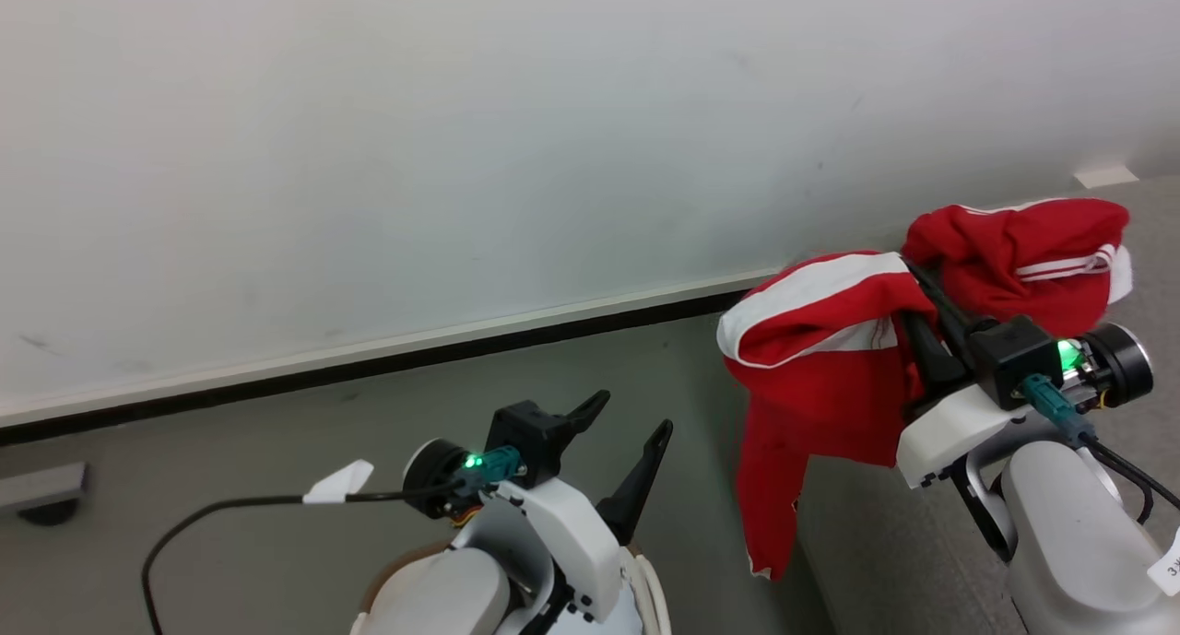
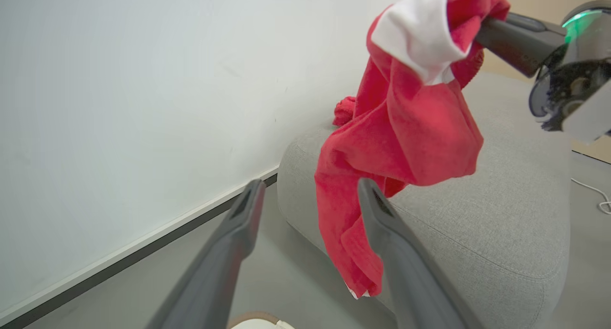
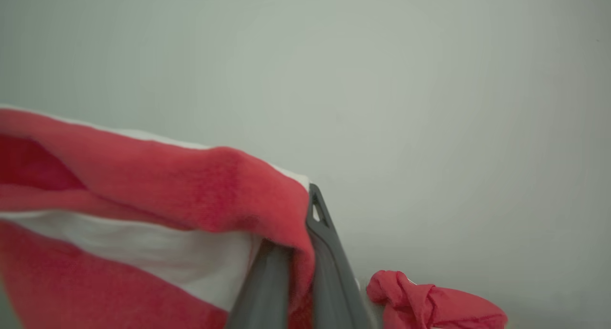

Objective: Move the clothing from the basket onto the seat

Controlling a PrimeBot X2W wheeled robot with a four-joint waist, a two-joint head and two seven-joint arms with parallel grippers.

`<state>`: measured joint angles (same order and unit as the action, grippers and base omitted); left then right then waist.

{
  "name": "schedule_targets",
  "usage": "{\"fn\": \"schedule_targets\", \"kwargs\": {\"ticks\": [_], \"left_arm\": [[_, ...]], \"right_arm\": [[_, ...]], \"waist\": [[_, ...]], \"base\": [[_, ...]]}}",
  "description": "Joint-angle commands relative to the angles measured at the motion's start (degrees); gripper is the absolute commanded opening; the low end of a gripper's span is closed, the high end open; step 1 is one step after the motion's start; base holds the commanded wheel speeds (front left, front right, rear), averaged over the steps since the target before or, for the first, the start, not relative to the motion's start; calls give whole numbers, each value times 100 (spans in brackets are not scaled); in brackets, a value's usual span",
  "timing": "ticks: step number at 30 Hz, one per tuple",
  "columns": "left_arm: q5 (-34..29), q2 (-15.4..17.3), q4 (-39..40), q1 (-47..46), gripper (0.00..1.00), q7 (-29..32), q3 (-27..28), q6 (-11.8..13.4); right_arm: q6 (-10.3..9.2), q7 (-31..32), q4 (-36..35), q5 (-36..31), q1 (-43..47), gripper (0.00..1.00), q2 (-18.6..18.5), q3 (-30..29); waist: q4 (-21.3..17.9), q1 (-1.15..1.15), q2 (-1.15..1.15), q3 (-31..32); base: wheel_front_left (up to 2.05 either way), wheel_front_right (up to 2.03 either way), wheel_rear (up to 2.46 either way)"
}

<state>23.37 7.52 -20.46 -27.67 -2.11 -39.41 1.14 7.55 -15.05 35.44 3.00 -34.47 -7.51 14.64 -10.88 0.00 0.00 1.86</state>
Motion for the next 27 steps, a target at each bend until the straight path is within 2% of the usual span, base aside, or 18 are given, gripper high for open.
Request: {"fn": "schedule_targets", "kwargs": {"ticks": [1,8,14,20,27], "left_arm": [[107,-19,18,-35,100,-46,-5,18],[109,-70,59,-88,100,-92,-67,9],[76,-149,74,-177,100,-137,-155,13],[-36,-185,157,-465,100,-91,-252,-37],[-184,-254,279,-974,100,-89,-374,-112]], "right_arm": [[-13,-18,-33,30,74,0,-76,-22],[-13,-18,-123,166,66,0,-296,-115],[-13,-18,-155,138,-99,0,-536,-247],[-13,-18,-218,363,-689,0,-765,-579],[-13,37,44,530,-1864,0,-1359,-1465]], "waist": [[-244,0,0,-42],[-704,0,0,-202],[-806,0,0,-446],[-585,0,0,-1119],[-101,0,0,-2056]], "base": [[0,0,0],[0,0,0],[0,0,0],[0,0,0],[0,0,0]]}}
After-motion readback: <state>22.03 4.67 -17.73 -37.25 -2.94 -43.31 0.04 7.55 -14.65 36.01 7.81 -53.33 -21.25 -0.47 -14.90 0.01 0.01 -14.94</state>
